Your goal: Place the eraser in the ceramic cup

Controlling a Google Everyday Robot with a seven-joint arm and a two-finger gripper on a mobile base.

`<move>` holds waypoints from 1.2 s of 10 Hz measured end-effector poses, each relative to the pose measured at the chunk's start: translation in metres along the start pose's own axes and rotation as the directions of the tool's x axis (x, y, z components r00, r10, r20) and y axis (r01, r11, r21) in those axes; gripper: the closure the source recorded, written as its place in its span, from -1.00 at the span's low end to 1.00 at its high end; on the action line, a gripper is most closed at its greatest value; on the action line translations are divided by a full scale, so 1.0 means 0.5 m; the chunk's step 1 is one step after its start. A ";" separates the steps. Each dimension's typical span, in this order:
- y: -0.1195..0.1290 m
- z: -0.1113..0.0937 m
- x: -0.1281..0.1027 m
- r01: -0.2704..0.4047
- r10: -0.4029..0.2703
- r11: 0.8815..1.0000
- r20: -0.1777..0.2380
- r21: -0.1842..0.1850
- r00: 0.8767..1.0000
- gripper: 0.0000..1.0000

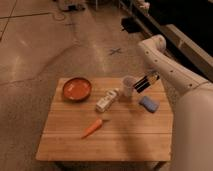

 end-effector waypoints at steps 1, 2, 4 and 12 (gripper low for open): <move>-0.001 -0.001 -0.001 0.000 0.000 1.000 0.002 0.003 1.000 0.72; -0.007 -0.009 0.006 0.001 -0.001 1.000 -0.003 0.022 1.000 0.72; -0.019 -0.038 0.031 0.005 -0.004 0.999 -0.018 0.054 1.000 0.72; -0.074 -0.069 0.020 0.058 -0.053 0.987 -0.039 0.153 0.998 0.72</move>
